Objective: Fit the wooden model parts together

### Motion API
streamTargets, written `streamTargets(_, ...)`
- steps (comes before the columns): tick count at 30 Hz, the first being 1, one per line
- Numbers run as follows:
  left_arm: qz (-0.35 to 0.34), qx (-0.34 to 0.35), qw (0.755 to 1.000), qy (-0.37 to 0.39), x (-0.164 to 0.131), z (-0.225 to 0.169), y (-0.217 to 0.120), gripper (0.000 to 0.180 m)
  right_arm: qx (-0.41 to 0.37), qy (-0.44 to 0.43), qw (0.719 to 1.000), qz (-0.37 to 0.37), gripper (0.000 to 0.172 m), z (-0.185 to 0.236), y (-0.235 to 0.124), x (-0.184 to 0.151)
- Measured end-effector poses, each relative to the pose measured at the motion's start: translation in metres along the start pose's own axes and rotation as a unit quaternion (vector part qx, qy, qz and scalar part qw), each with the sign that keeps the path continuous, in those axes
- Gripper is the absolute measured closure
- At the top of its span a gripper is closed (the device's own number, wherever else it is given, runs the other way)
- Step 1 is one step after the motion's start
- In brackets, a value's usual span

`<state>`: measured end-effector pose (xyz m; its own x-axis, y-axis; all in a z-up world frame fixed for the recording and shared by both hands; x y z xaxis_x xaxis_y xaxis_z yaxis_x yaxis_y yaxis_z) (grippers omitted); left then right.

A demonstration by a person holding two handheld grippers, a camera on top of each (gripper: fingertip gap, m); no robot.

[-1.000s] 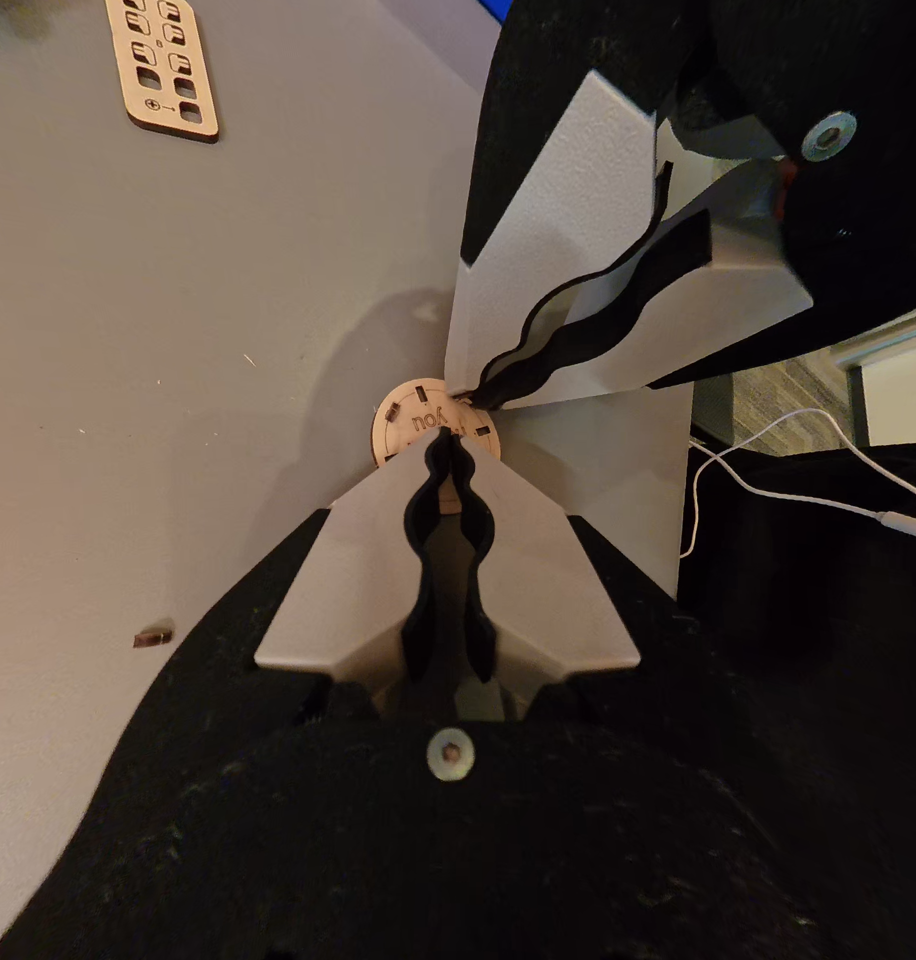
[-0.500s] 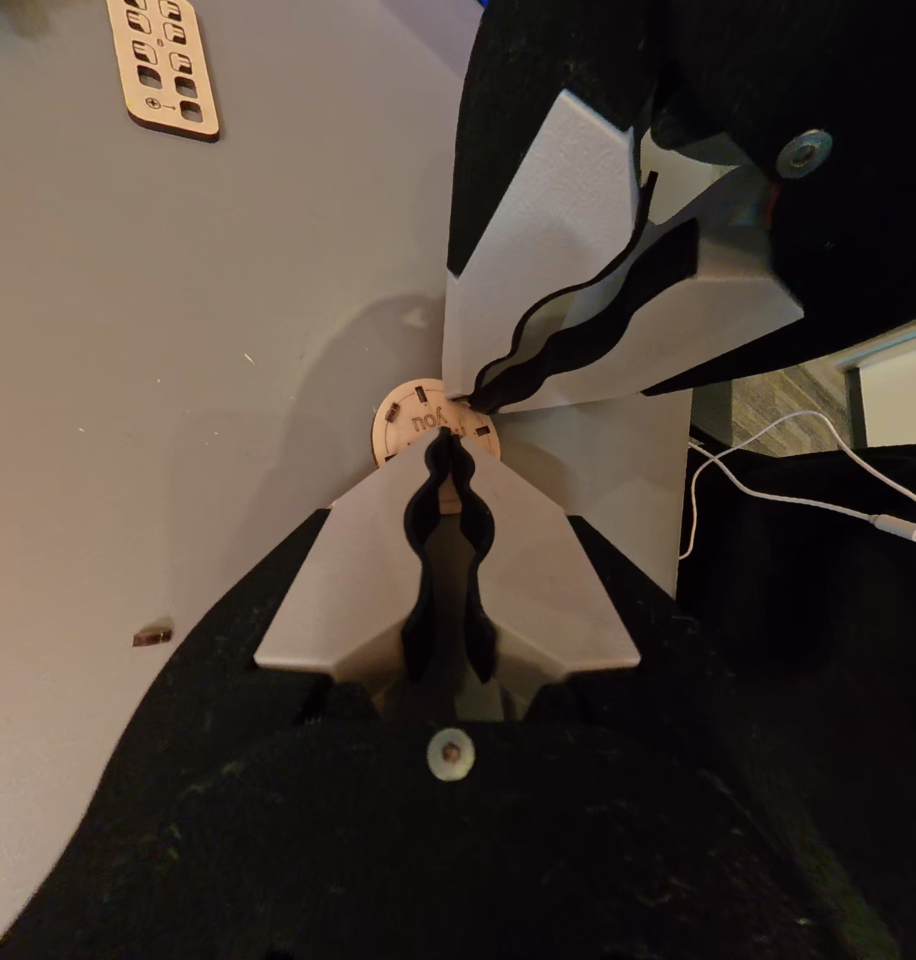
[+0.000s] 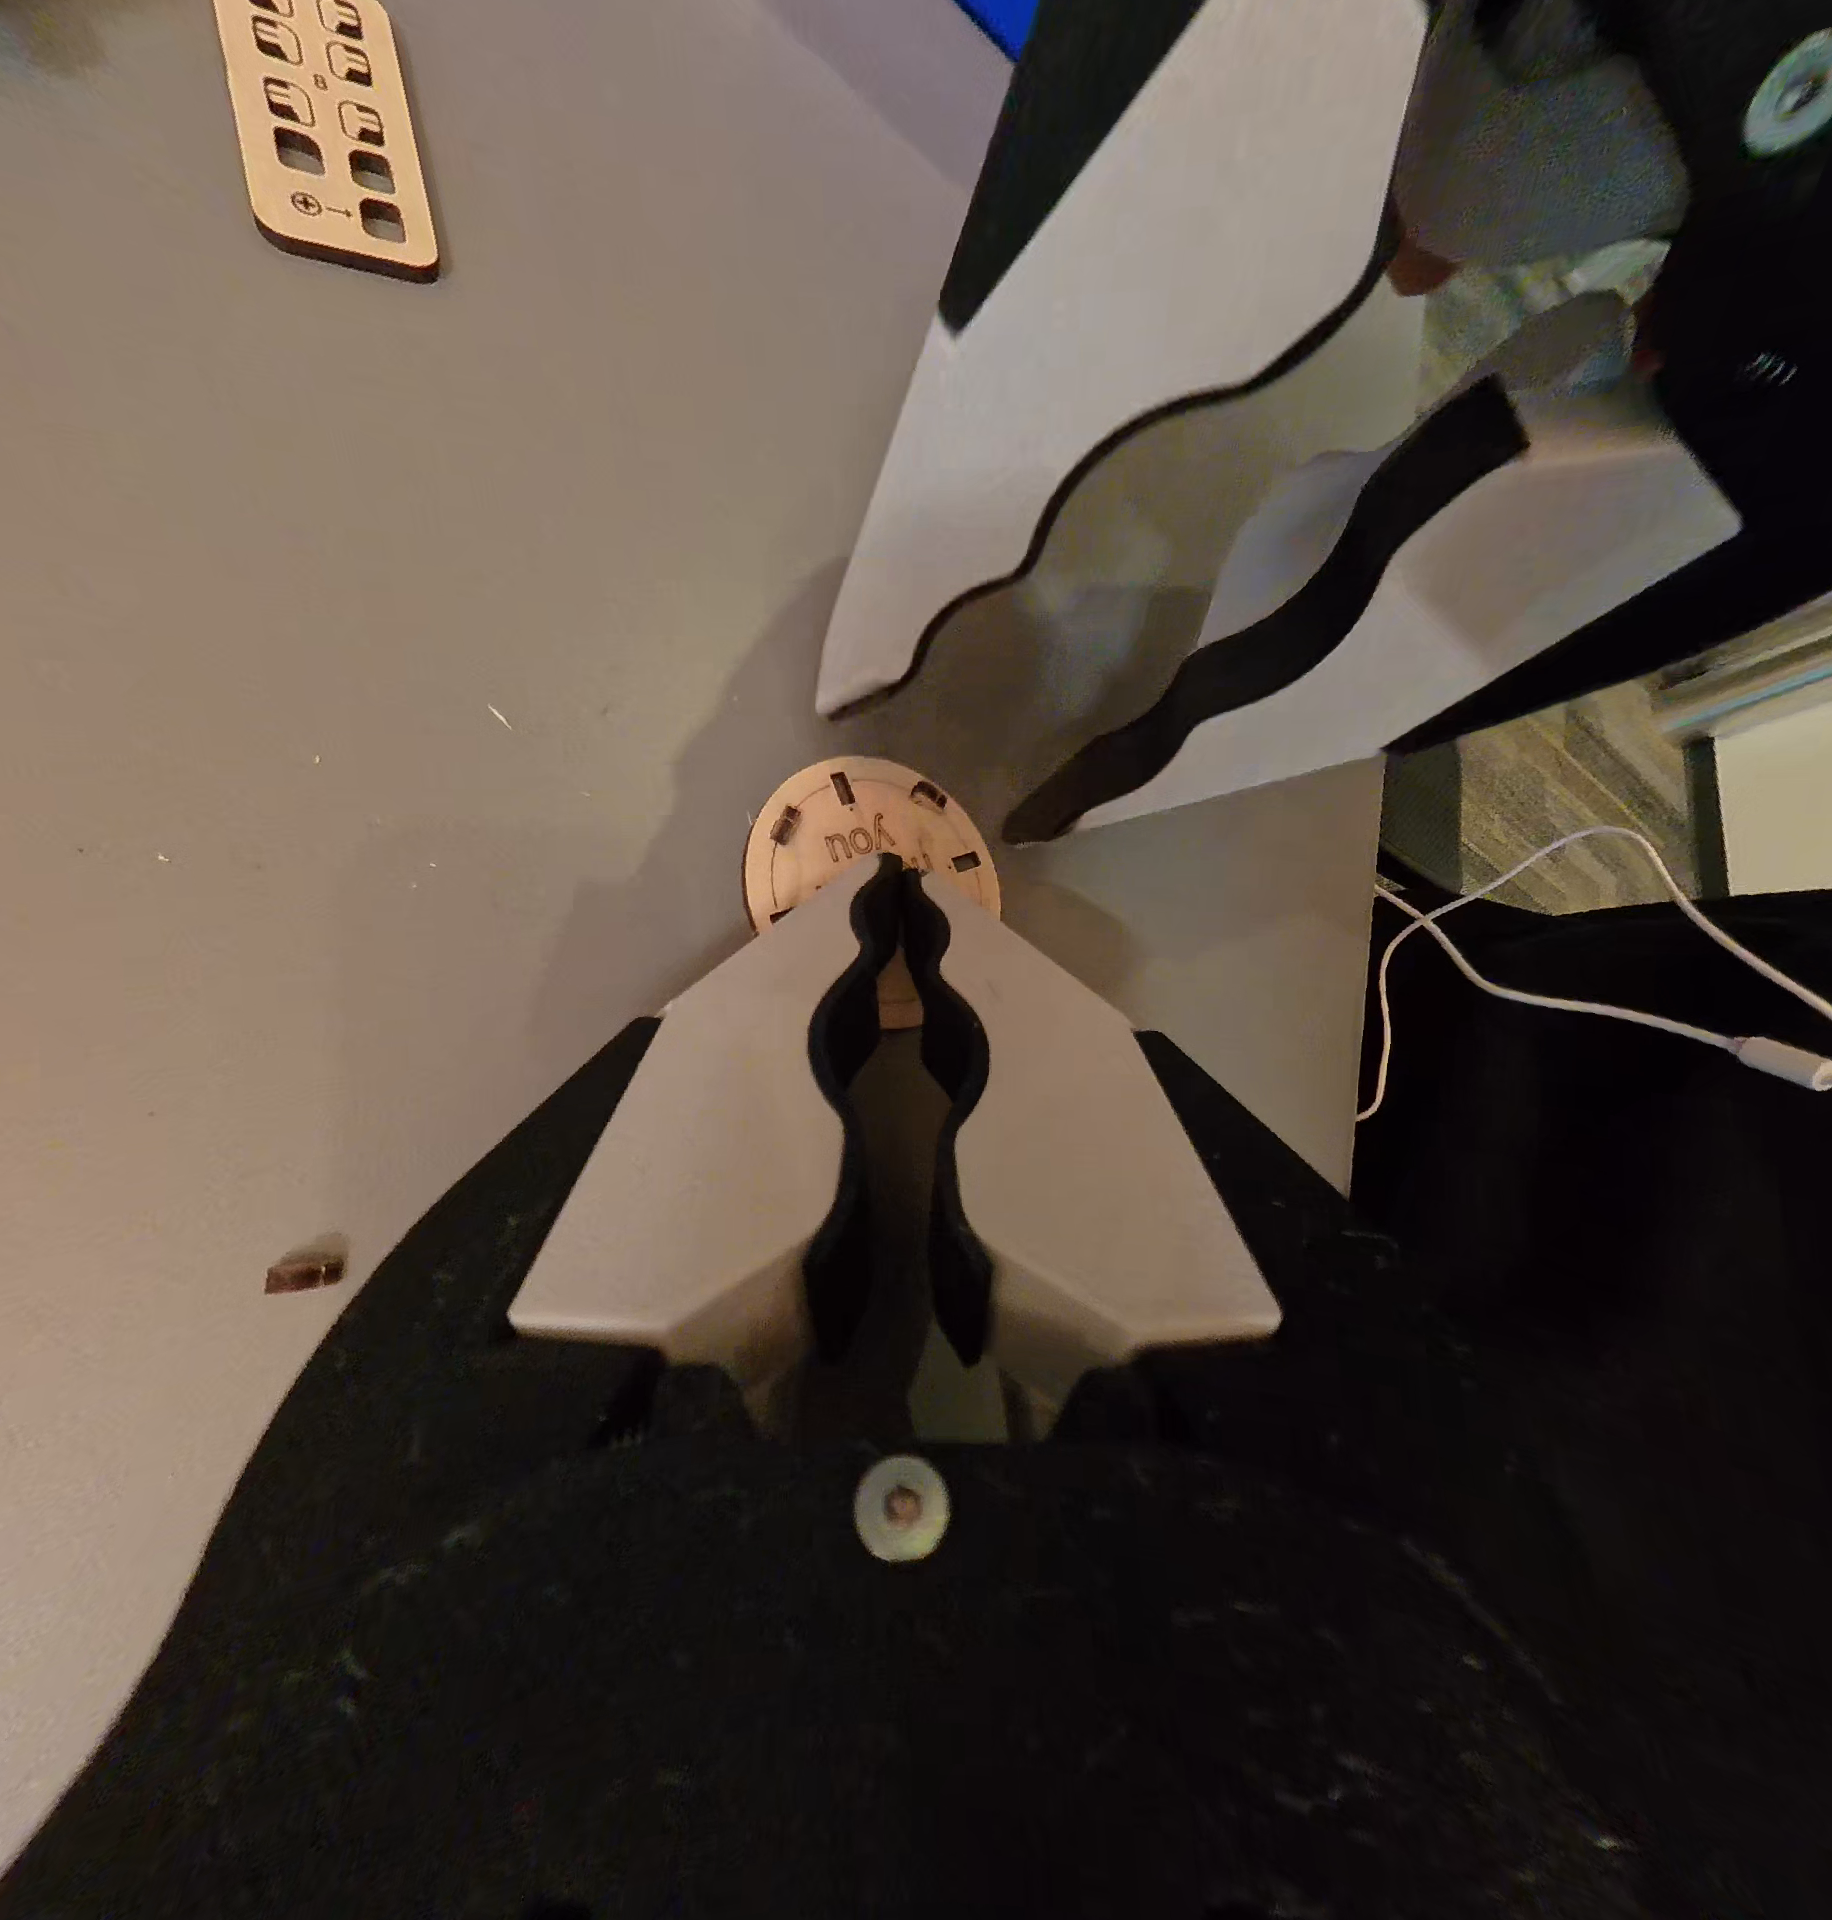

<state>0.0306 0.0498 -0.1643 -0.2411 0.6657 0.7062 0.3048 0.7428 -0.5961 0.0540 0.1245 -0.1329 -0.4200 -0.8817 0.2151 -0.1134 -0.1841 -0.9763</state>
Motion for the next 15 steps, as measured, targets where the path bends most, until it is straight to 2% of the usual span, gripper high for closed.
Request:
streamTargets(1,0.000,0.000,1.000,0.000,0.000,0.000,0.000,0.180,0.002,0.013,1.000,-0.013,0.137,0.000,-0.002,-0.002)
streamTargets(4,0.000,-0.001,1.000,-0.001,0.000,0.000,0.000,0.180,0.013,0.049,0.997,-0.054,0.172,0.002,-0.006,-0.007)
streamTargets(9,0.000,-0.002,1.000,-0.002,0.000,0.000,0.000,0.180,-0.047,0.067,0.992,-0.093,0.172,0.007,-0.007,-0.011)
streamTargets(15,0.000,-0.002,1.000,-0.002,0.000,0.000,0.000,0.180,-0.059,0.065,0.991,-0.098,0.172,0.014,-0.002,-0.007)
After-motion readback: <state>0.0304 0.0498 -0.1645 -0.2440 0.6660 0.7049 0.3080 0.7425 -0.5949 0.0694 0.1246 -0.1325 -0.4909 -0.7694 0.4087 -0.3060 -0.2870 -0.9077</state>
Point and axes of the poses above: each gripper's, where its closed fingertips meet, y out along the fingers, x out of its top, z = x × y across the jaws, the point moved 7 cm from there along -y, back along the fingers, and after that the axes turned 8 degrees about y, right-handed, at the moved point
